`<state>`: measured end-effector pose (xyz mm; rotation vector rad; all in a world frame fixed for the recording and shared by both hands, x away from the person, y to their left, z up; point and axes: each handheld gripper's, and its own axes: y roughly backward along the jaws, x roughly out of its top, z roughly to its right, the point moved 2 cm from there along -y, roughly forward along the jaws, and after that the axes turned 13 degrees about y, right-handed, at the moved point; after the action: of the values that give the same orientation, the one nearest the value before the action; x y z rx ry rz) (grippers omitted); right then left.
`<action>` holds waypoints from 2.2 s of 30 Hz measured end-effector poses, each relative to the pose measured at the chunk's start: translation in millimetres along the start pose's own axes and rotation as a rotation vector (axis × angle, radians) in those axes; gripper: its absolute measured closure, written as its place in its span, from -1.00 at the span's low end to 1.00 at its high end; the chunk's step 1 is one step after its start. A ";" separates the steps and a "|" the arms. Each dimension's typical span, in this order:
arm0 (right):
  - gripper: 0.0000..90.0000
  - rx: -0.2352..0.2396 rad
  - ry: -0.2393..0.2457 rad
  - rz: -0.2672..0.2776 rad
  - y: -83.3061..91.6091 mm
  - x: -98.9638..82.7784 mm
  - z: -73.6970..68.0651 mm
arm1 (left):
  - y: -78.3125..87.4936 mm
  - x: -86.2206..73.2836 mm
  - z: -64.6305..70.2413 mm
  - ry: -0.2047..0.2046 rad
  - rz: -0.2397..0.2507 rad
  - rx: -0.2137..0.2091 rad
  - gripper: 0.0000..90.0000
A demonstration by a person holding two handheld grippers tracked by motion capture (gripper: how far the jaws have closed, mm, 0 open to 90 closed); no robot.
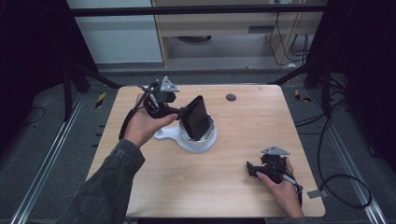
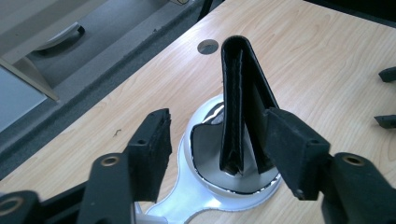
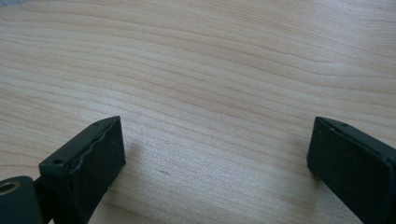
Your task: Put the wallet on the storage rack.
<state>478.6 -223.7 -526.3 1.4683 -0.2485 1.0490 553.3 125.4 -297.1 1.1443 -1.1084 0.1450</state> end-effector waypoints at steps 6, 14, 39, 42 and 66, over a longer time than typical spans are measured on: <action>-0.90 0.000 0.001 0.001 0.0 0.0 0.1 | 2.5 -6.9 3.7 0.005 0.016 -0.015 -0.33; -0.90 0.003 -0.003 0.000 0.3 0.1 -0.2 | 0.7 -14.3 6.1 0.011 0.017 -0.042 -0.61; -0.90 0.002 -0.002 0.001 0.2 0.1 -0.1 | 2.4 -28.9 20.6 -0.020 0.013 -0.091 -0.81; -0.90 0.003 -0.004 0.002 0.2 0.2 -0.2 | 2.4 -34.1 20.9 -0.008 0.020 -0.099 -0.83; -0.90 0.003 0.000 0.004 0.6 -0.2 -0.3 | -3.3 -93.4 40.9 -0.031 -0.018 -0.141 -0.89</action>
<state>478.0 -223.7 -526.1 1.4717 -0.2497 1.0525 483.2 131.2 -371.0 1.0329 -1.1174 0.0344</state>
